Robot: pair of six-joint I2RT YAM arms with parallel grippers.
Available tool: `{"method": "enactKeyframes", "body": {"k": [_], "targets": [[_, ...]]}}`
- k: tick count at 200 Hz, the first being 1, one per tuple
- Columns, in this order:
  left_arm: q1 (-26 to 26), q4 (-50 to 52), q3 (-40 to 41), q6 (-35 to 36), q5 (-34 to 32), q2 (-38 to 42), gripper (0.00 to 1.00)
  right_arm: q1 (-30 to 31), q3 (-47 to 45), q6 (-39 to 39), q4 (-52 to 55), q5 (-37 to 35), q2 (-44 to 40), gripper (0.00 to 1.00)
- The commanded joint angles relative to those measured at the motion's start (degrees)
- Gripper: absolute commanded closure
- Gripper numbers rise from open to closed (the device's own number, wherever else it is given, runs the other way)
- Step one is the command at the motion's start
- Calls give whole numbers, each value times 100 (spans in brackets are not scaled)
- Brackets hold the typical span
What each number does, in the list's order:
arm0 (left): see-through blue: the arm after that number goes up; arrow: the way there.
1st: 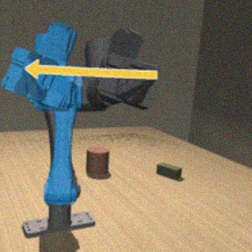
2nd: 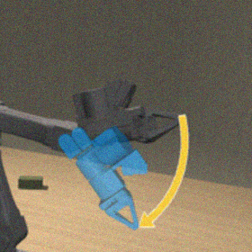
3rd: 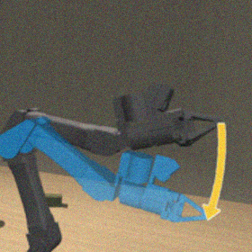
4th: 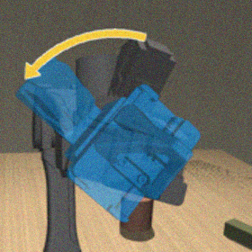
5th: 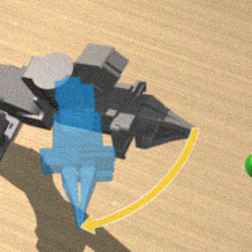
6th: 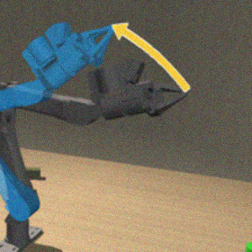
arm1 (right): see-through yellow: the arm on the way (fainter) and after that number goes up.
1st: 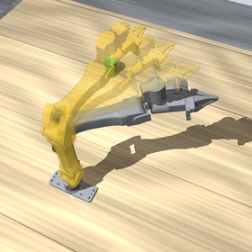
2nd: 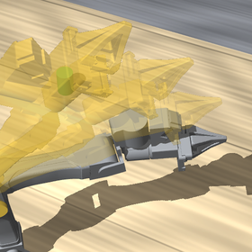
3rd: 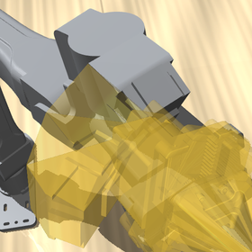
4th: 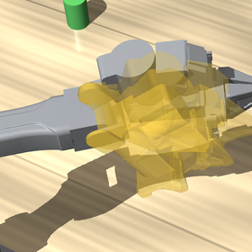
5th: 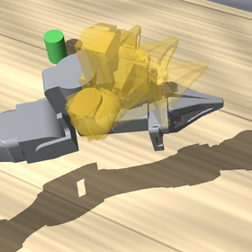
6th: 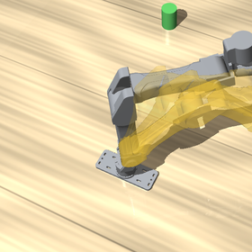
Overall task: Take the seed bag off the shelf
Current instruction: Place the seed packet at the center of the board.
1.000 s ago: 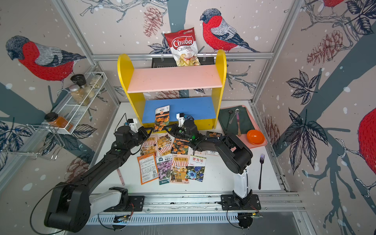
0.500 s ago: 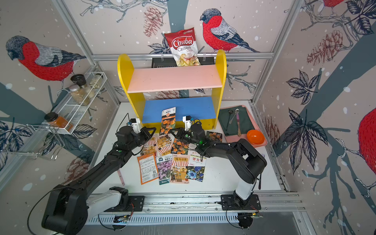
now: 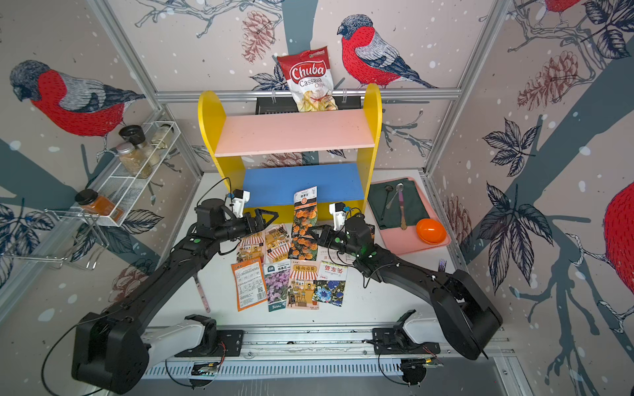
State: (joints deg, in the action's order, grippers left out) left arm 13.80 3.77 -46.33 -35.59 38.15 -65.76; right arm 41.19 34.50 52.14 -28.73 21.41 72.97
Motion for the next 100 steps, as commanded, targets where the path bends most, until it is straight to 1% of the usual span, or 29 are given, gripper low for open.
{"method": "enactKeyframes", "body": {"k": [1, 21, 65, 83, 100], "targets": [[126, 816, -287, 811, 275, 108, 1, -53, -221, -346, 956, -156, -621, 100], [423, 1213, -473, 1396, 364, 232, 1, -184, -457, -363, 1556, -161, -1221, 100], [945, 1803, -624, 2024, 419, 436, 1, -507, -946, -222, 2695, -87, -2575, 100], [958, 1783, -580, 2098, 627, 517, 1, -614, -1188, -13, 3022, 13, -3101, 100], [958, 1746, -560, 2067, 505, 579, 2, -664, -1401, 152, 3423, 65, -3579, 100]]}}
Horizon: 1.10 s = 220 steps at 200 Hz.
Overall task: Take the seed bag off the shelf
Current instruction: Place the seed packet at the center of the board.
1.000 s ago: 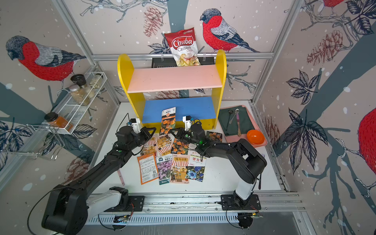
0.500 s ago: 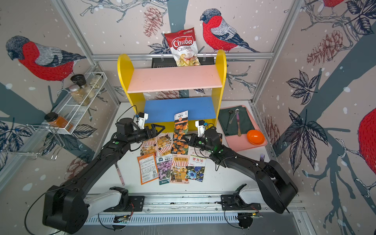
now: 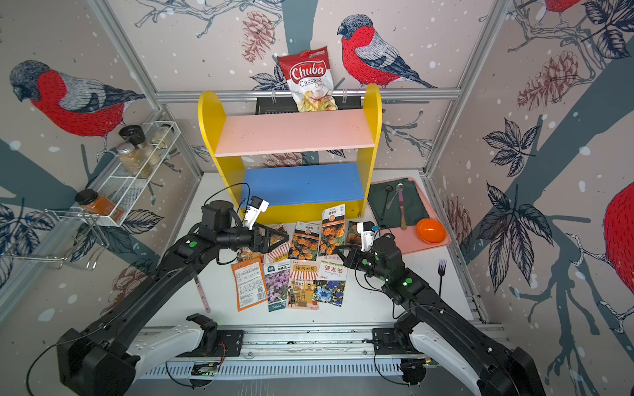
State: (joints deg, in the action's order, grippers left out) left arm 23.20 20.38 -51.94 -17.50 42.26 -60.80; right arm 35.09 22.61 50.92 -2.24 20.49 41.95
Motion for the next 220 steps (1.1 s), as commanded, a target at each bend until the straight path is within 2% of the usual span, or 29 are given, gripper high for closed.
{"method": "enactKeyframes", "body": {"k": [1, 49, 89, 132, 220], "targets": [[18, 87, 5, 247, 83, 84, 2, -59, -226, 281, 802, 157, -504, 100], [10, -96, 55, 54, -113, 147, 2, -82, -578, 725, 2074, 26, -1817, 100], [9, -96, 110, 62, -67, 319, 2, -81, -767, 935, 3072, -66, -2437, 100], [11, -133, 191, 40, -42, 471, 2, -81, -636, 834, 4027, -334, -2534, 100], [10, -165, 234, 0, -47, 542, 2, -81, -723, 604, 4292, -540, -2179, 100]]}}
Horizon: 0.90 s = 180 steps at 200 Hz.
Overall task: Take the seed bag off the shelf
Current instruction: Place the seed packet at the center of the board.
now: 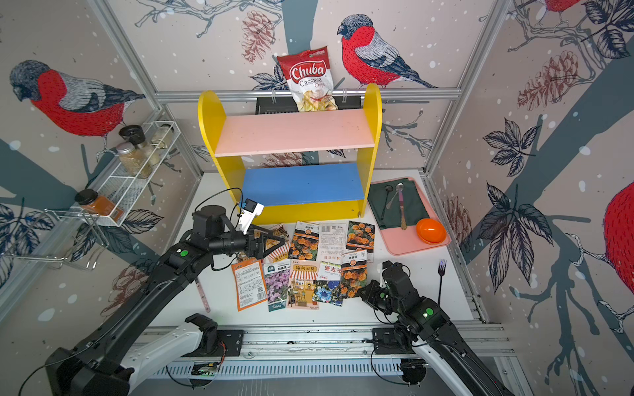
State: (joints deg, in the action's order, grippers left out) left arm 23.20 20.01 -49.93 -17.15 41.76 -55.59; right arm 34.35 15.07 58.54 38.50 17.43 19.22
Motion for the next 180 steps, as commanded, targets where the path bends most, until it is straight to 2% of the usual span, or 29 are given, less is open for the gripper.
{"method": "enactKeyframes", "body": {"k": [1, 32, 50, 67, 75, 107, 119, 148, 160, 180], "targets": [[10, -137, 35, -34, 1, 22, 2, -7, 31, -154, 218, -233, 97, 100], [13, -193, 81, -109, -14, 49, 2, -7, 13, -47, 271, -357, 140, 100], [9, -182, 80, -112, -27, 57, 2, -7, 5, 6, 279, -393, 143, 91], [10, -179, 72, -100, -23, 58, 2, 0, 20, 29, 293, -420, 176, 79], [9, -179, 72, -107, -26, 66, 2, 3, 30, 47, 305, -444, 202, 69], [9, -176, 82, -114, -23, 110, 2, 4, 57, 92, 333, -542, 342, 53], [9, -165, 76, -115, -19, 132, 2, 10, 87, 123, 349, -633, 436, 41], [9, -187, 91, -124, 19, 236, 2, 24, 219, 184, 443, -919, 745, 22], [9, -174, 89, -115, 32, 272, 2, 39, 289, 234, 517, -1103, 855, 12], [11, -174, 93, -115, 43, 309, 2, 162, 573, 272, 862, -1756, 1006, 5]]}}
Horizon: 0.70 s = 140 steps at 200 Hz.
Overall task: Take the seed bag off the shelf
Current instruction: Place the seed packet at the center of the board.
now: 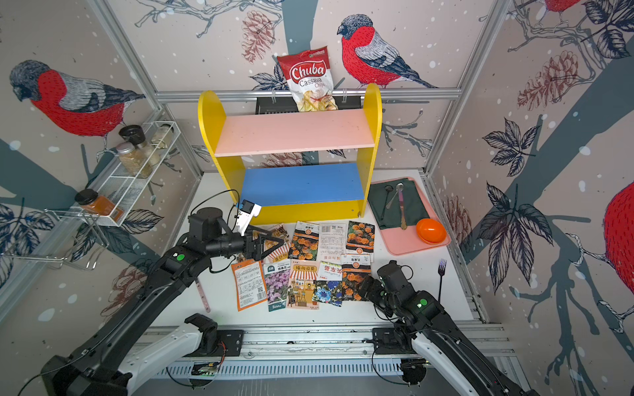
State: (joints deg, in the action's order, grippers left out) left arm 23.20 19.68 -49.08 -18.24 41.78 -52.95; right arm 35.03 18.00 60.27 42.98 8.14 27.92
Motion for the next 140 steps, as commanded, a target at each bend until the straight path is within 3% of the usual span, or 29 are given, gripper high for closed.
{"method": "enactKeyframes", "body": {"k": [1, 58, 87, 140], "targets": [[10, -141, 6, -5, 41, 46, 2, 98, 299, 99, 436, -856, 149, 4], [-70, -123, 10, -47, -101, 40, 2, 206, 447, 20, -228, -1160, 748, 0], [-70, -39, -44, -154, -901, -122, 2, 234, 471, -5, -787, -1295, 916, 0], [-70, -235, -302, -489, -2026, -554, 2, 228, 1281, -945, -1505, -2755, 1563, 0]]}}
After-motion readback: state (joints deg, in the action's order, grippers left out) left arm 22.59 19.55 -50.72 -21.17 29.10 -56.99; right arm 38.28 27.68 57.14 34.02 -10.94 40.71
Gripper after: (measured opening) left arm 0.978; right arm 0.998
